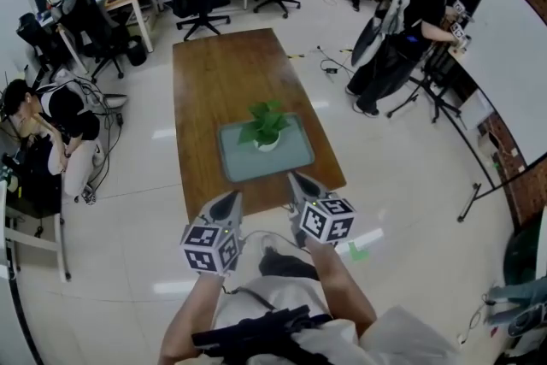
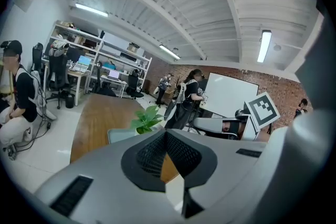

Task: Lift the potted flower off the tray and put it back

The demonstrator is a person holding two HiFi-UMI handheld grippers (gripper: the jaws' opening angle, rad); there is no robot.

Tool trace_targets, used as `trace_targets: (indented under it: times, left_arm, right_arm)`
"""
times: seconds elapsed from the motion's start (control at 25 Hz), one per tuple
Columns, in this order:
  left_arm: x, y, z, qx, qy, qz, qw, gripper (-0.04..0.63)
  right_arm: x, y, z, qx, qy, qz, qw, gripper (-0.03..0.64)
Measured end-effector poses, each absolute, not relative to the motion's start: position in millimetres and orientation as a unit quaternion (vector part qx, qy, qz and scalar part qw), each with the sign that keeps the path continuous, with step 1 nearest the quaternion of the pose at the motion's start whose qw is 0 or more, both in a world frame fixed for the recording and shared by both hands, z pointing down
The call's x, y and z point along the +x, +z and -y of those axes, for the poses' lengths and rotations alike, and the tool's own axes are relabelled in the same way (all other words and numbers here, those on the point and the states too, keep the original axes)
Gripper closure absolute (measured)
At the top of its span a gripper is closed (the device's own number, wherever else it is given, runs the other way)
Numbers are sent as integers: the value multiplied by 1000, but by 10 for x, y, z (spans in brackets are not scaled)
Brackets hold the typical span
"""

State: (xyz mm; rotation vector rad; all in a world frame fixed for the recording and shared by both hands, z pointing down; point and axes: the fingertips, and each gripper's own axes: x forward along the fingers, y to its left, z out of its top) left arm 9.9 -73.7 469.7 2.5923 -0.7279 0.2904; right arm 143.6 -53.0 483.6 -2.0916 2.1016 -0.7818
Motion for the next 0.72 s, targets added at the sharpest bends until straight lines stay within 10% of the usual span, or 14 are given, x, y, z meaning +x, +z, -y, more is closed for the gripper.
trace_targets:
  times: [0.72]
  left_arm:
    - [928, 4987, 1332, 936, 145, 243, 211, 595]
  right_arm:
    - [2321, 5571, 1451, -712, -307, -631, 10, 456]
